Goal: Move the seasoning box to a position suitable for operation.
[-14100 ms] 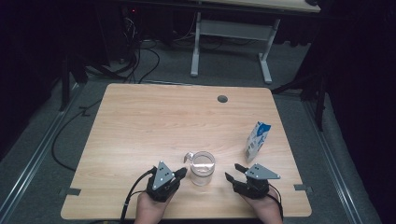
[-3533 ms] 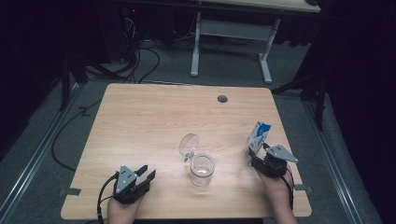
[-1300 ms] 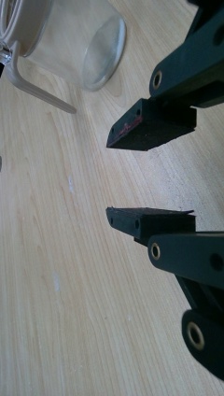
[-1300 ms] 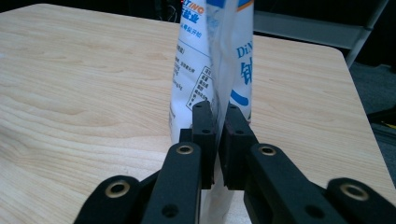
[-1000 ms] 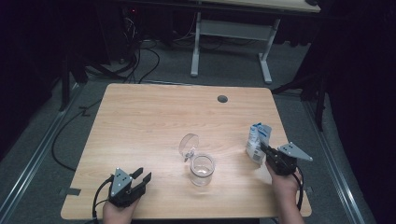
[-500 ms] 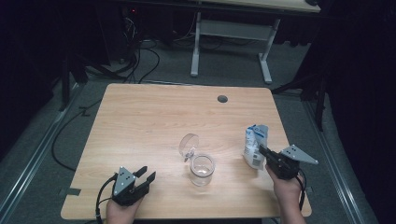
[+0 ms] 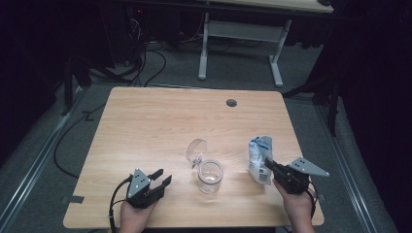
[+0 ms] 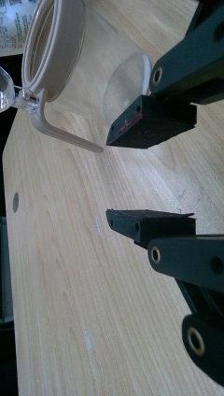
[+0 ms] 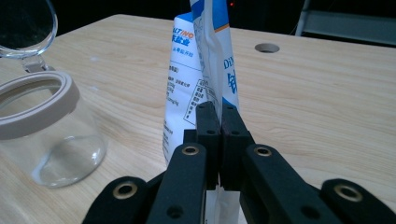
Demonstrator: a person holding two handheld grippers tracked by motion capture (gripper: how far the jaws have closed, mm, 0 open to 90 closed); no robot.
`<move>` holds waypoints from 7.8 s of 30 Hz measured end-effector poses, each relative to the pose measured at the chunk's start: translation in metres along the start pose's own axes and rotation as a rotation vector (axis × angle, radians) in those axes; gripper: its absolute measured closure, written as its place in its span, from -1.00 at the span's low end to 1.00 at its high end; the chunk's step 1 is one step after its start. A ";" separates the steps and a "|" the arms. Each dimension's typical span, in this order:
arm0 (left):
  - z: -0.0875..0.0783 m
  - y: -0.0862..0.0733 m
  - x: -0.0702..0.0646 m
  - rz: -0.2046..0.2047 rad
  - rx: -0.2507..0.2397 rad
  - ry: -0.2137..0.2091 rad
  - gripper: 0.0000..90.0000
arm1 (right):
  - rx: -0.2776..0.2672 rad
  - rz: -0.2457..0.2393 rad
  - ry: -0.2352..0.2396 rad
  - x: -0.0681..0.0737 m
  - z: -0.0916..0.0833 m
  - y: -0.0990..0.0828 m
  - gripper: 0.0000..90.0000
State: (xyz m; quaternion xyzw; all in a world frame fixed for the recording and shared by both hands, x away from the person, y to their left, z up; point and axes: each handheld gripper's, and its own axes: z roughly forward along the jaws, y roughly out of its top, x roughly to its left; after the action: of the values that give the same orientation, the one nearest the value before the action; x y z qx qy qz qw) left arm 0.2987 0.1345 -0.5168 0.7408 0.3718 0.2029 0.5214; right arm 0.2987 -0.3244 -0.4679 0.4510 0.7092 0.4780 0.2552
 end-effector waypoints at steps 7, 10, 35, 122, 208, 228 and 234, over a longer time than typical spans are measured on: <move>-0.004 -0.002 0.012 -0.044 -0.011 0.012 0.28 | 0.038 0.034 0.019 0.002 0.006 0.012 0.99; -0.004 -0.001 0.014 -0.051 -0.009 0.019 0.28 | 0.041 0.030 0.017 0.002 0.005 0.024 0.98; 0.008 0.008 -0.005 0.010 0.001 0.007 0.26 | 0.164 -0.056 -0.031 0.023 0.001 0.039 0.99; 0.003 -0.007 -0.019 0.105 -0.030 -0.066 0.12 | 0.971 -0.175 0.068 0.029 0.027 0.107 1.00; 0.066 0.018 -0.154 0.254 -0.027 -0.420 -0.08 | 0.943 -0.239 0.133 0.114 0.027 0.133 1.00; 0.088 0.015 -0.167 0.267 -0.006 -0.430 -0.32 | 0.925 -0.222 0.146 0.120 0.026 0.134 1.00; 0.094 0.016 -0.173 0.277 0.002 -0.437 -0.30 | 0.917 -0.210 0.150 0.122 0.025 0.135 1.00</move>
State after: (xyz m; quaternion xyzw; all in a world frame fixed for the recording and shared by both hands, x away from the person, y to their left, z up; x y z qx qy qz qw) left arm 0.2576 -0.0590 -0.5223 0.8113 0.1454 0.1070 0.5561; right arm 0.3155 -0.1874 -0.3472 0.4072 0.9053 0.1183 0.0250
